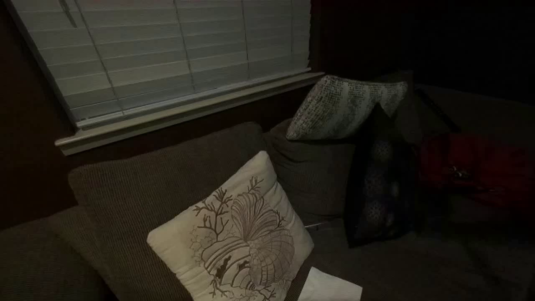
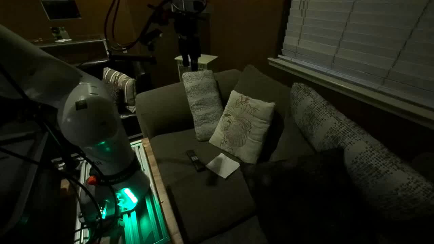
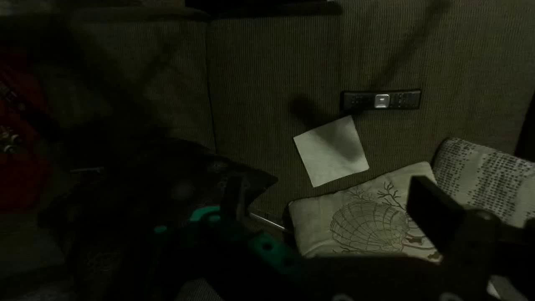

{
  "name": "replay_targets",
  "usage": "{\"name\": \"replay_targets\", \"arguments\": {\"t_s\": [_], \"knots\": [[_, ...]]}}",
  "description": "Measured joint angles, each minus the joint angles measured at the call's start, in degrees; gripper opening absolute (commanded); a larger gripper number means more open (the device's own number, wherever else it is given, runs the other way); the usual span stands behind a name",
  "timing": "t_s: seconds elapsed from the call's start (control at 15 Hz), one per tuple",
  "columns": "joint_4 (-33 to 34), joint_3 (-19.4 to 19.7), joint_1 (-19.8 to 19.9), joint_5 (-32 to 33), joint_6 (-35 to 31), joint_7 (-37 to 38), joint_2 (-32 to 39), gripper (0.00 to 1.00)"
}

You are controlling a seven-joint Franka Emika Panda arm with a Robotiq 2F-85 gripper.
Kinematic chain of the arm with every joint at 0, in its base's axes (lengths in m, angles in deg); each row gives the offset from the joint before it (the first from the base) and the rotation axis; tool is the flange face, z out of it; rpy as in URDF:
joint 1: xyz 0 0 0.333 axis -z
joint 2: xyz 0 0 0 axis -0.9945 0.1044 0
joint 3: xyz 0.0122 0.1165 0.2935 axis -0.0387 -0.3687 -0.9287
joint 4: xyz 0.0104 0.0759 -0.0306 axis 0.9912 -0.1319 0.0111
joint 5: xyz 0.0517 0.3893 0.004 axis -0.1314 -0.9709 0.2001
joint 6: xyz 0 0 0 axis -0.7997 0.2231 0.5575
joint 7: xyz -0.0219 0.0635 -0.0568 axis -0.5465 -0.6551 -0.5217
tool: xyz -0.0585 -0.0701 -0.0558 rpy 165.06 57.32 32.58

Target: Put the remote control on the backrest of the sofa.

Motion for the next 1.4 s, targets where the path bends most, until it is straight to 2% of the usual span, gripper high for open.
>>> {"name": "replay_targets", "arguments": {"t_s": [0.8,1.0,1.4], "knots": [[0.00,0.01,-0.05,0.41,0.10,-0.04,0.00,1.00],[-1.01,-0.02,-1.09,0.45,0.12,-2.15,1.10,1.00],[-9.54,0.14,-6.15,-0.25,-12.38,-8.71,8.41,1.00]]}}
